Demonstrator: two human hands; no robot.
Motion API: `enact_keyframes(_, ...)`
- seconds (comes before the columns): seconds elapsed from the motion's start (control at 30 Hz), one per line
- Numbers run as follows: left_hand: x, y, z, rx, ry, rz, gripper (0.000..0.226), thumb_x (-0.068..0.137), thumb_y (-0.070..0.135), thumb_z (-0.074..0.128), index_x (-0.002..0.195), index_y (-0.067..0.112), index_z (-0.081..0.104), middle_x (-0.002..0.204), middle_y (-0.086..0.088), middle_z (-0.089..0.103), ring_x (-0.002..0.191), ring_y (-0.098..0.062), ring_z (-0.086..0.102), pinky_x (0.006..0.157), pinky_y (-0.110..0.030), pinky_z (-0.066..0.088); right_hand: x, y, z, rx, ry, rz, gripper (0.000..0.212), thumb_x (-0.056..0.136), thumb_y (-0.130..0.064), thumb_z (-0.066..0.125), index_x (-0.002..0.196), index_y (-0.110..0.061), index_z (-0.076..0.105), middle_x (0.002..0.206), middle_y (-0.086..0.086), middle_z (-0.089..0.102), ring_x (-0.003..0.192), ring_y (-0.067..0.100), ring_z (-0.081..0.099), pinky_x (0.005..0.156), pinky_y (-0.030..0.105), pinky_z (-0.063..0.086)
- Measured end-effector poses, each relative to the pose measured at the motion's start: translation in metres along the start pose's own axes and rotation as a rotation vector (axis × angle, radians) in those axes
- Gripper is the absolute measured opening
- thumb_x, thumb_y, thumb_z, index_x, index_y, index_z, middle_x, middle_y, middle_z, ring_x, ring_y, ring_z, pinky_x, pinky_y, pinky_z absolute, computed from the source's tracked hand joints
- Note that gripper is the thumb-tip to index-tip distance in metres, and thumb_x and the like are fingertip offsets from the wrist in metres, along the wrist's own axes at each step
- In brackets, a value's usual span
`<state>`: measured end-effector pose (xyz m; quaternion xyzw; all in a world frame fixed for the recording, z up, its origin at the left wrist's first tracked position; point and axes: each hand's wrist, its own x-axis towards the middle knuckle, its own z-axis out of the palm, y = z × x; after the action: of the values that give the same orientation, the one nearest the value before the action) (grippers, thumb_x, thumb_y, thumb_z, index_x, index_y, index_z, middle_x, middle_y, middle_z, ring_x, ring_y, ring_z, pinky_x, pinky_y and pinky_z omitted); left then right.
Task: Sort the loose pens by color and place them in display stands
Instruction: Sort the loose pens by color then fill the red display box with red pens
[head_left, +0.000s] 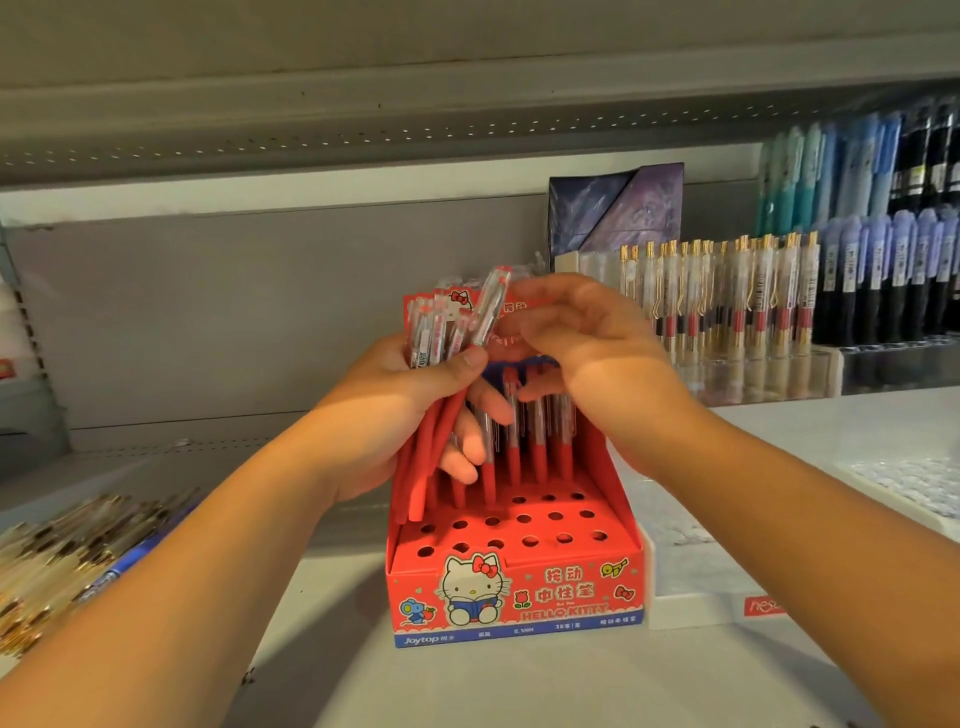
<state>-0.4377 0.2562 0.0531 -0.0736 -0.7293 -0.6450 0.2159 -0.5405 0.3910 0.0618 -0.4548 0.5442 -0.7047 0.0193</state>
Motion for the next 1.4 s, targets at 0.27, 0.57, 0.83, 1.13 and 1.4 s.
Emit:
enact_keyframes(0.27, -0.003, 0.0, 0.002, 0.043, -0.089, -0.07, 0.03, 0.087, 0.029, 0.059, 0.108, 0.006, 0.059, 0.081, -0.021, 0.07, 0.051, -0.025, 0.064, 0.046, -0.033, 0.055, 0.001, 0.004, -0.001, 0.181, -0.035, -0.019, 0.025, 0.091, 0.003, 0.06, 0.108, -0.015, 0.064, 0.085, 0.007, 0.071, 0.071, 0.019, 0.068, 0.076, 0.032, 0.058)
enact_keyframes(0.57, -0.004, 0.002, 0.001, 0.038, -0.061, -0.093, 0.044, 0.083, 0.04, 0.059, 0.107, 0.004, 0.061, 0.082, -0.019, 0.071, 0.058, -0.028, 0.068, 0.049, -0.036, 0.057, 0.002, -0.003, -0.005, 0.409, 0.008, -0.069, 0.02, 0.094, -0.001, 0.057, 0.11, -0.014, 0.054, 0.079, 0.007, 0.07, 0.079, 0.027, 0.072, 0.07, 0.033, 0.059)
enact_keyframes(0.83, -0.002, 0.003, -0.001, 0.029, 0.019, 0.008, 0.034, 0.089, 0.046, 0.054, 0.106, 0.019, 0.065, 0.06, -0.011, 0.053, 0.036, -0.014, 0.035, 0.037, -0.019, 0.033, 0.008, -0.01, -0.015, 0.32, 0.145, -0.108, 0.022, 0.095, -0.003, 0.058, 0.112, -0.017, 0.055, 0.071, 0.003, 0.061, 0.06, 0.022, 0.07, 0.054, 0.031, 0.057)
enact_keyframes(1.13, -0.004, 0.004, -0.002, -0.029, -0.035, -0.118, 0.016, 0.085, 0.026, 0.057, 0.09, 0.011, 0.056, 0.06, -0.003, 0.036, 0.039, -0.009, 0.023, 0.035, -0.013, 0.018, 0.009, 0.013, -0.006, -0.398, 0.084, -0.156, 0.039, 0.085, -0.014, 0.074, 0.087, -0.046, 0.051, 0.074, -0.004, 0.055, 0.074, 0.036, 0.067, 0.066, 0.055, 0.057)
enact_keyframes(1.4, -0.001, 0.004, 0.002, -0.058, 0.025, -0.047, 0.025, 0.093, 0.003, 0.041, 0.108, 0.005, 0.061, 0.065, -0.008, 0.047, 0.045, -0.013, 0.032, 0.037, -0.019, 0.023, 0.01, 0.024, -0.007, -0.45, 0.079, -0.143, 0.045, 0.082, -0.027, 0.078, 0.079, -0.063, 0.05, 0.079, -0.006, 0.057, 0.065, 0.029, 0.07, 0.06, 0.049, 0.059)
